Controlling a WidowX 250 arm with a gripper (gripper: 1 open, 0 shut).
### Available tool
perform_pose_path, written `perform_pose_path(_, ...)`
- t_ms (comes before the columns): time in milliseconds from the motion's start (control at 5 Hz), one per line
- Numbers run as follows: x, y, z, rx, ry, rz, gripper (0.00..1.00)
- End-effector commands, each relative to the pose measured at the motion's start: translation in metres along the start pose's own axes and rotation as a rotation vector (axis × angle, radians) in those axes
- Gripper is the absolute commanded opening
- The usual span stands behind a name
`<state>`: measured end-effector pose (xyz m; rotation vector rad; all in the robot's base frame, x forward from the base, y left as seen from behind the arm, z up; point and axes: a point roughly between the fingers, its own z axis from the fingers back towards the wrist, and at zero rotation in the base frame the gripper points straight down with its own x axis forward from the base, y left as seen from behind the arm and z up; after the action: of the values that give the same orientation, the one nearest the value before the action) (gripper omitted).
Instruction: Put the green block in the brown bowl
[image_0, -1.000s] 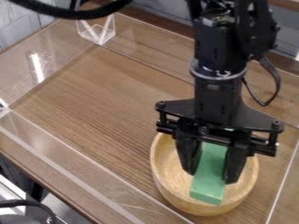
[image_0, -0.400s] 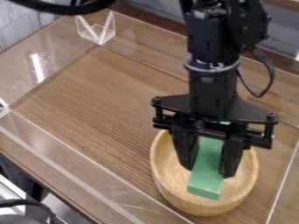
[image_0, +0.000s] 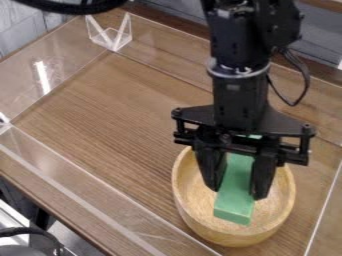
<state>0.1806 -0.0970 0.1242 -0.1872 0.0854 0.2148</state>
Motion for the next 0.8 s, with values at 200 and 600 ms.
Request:
perform_pose_path(200,0.0132,-0.0063,0.0136,-0.046,-0.049,-0.012,0.0)
perform_pose_path(600,0.019,-0.0064,0.0126,-0.061,-0.05,-0.023,0.0)
